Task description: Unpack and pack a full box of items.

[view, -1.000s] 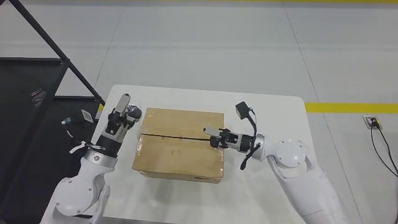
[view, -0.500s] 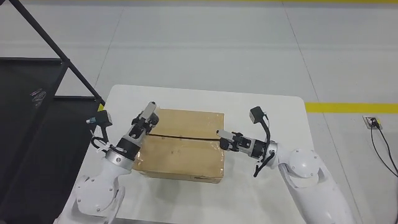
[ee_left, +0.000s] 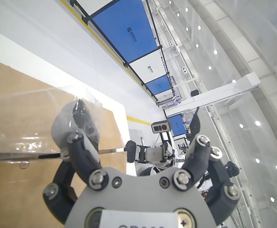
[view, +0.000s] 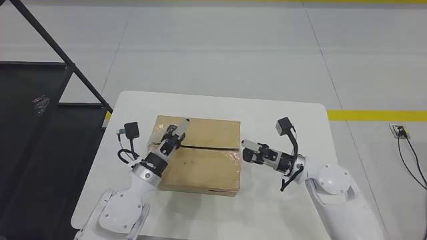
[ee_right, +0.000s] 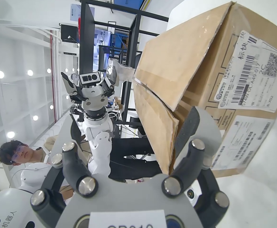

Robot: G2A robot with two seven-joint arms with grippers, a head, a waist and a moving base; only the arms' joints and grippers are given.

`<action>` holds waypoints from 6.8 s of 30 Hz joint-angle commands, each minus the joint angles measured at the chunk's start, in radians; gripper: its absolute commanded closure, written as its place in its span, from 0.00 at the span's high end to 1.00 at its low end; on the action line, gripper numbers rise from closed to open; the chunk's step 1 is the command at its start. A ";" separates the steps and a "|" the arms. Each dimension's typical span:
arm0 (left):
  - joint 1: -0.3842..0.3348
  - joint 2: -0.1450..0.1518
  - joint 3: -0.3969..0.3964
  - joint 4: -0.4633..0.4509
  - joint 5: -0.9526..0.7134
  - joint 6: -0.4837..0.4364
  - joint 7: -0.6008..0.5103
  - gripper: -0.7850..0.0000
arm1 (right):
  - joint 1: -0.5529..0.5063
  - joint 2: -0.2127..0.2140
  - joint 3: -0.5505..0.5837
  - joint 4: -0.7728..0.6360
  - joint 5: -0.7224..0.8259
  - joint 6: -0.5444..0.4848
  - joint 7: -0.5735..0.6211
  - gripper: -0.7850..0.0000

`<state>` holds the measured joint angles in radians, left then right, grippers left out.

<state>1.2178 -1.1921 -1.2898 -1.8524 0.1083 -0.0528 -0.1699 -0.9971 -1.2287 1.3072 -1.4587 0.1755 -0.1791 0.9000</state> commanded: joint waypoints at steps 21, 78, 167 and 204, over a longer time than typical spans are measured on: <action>0.011 -0.016 0.045 -0.030 0.040 -0.023 -0.019 1.00 | 0.022 0.012 -0.002 0.060 0.043 -0.029 0.009 1.00; -0.033 -0.061 0.223 0.034 0.213 -0.017 -0.098 1.00 | -0.081 0.059 0.098 0.063 0.143 -0.119 0.004 1.00; -0.171 0.002 -0.146 0.099 -0.198 0.200 -0.644 1.00 | 0.071 0.053 -0.022 0.029 0.092 -0.043 -0.222 1.00; -0.431 -0.072 0.265 0.286 -0.175 0.245 -0.486 1.00 | -0.005 0.074 0.094 0.095 0.185 -0.135 -0.176 1.00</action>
<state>0.7893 -1.2617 -1.0330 -1.5660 -0.0669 0.1933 -0.6567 -1.0011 -1.1545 1.4000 -1.3653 0.3586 -0.3123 0.7229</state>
